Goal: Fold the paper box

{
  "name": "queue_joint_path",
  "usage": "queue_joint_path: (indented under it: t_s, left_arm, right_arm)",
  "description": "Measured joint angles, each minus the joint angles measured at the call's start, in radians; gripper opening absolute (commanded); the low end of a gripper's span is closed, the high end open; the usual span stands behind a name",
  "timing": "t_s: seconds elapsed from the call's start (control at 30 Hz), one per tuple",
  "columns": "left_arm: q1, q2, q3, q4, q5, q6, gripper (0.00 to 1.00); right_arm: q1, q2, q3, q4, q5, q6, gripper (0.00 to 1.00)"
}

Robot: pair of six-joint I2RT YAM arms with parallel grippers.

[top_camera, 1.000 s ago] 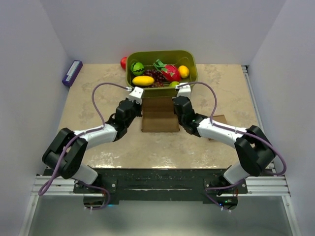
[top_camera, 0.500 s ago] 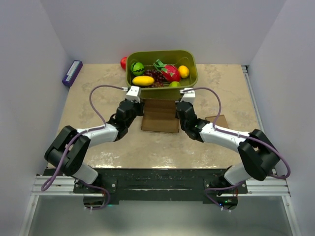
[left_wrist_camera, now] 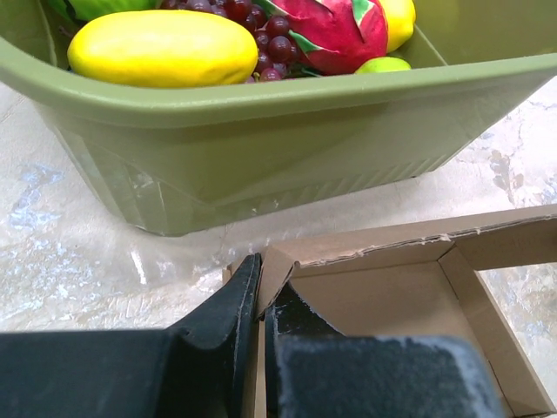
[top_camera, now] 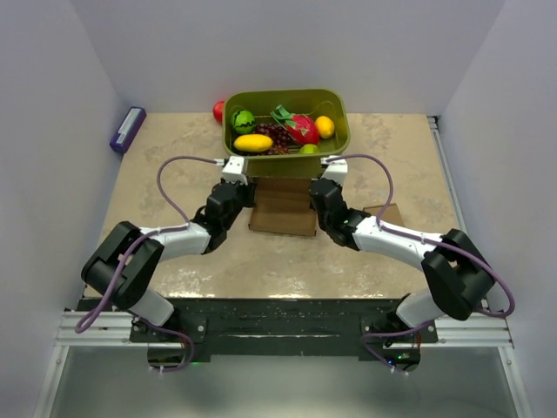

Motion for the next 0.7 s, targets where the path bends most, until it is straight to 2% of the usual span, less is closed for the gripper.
queue_joint_path:
  t_s: [0.5, 0.63, 0.7]
  left_arm:
    - [-0.066, -0.002, -0.078, 0.073, -0.101, 0.013, 0.00]
    - [-0.080, 0.000, -0.100, 0.069, -0.100, 0.002, 0.00]
    - [-0.083, -0.001, -0.105, 0.069, -0.101, -0.003, 0.00]
  right_arm:
    - [0.001, 0.003, 0.003, -0.036, -0.006, 0.075, 0.01]
    - [0.017, 0.002, -0.040, -0.048, -0.007, 0.100, 0.06]
    - [0.028, -0.006, -0.064, -0.047, -0.007, 0.116, 0.13]
